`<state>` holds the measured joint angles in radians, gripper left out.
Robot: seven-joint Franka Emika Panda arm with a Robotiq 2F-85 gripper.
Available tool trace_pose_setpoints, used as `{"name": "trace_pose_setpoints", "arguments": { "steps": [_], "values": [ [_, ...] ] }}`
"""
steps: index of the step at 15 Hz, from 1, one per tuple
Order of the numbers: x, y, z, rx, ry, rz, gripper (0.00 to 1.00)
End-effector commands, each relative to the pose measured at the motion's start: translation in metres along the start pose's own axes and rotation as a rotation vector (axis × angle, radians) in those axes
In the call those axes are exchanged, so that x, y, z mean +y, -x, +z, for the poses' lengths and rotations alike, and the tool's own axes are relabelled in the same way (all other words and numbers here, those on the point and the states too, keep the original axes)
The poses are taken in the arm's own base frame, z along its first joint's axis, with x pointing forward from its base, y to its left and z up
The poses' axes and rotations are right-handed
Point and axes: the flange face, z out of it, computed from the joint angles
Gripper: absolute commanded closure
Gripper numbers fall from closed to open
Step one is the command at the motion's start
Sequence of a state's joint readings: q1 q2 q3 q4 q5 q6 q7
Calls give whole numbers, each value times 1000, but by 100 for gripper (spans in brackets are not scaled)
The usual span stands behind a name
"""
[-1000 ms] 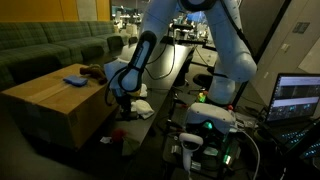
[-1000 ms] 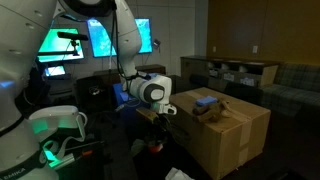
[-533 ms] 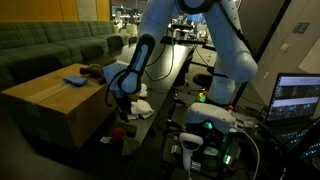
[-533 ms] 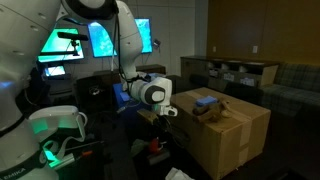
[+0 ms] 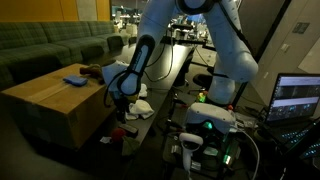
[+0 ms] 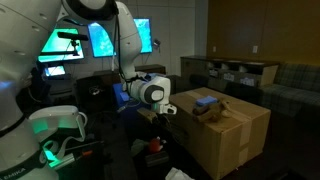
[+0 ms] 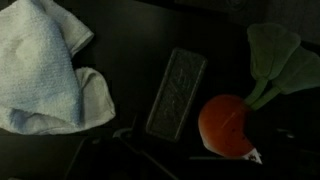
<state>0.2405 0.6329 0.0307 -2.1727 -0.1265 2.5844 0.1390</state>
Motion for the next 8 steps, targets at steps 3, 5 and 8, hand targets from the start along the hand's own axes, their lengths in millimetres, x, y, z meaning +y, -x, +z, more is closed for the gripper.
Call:
{"name": "trace_pose_setpoints", "arguments": {
  "steps": [3,5,8],
  "values": [
    [-29,-5,-6,83,-4,-2,0],
    [-37,-7,-4,107,-5,9,0],
    [-50,-8,6,127,1,30,0]
  ]
}}
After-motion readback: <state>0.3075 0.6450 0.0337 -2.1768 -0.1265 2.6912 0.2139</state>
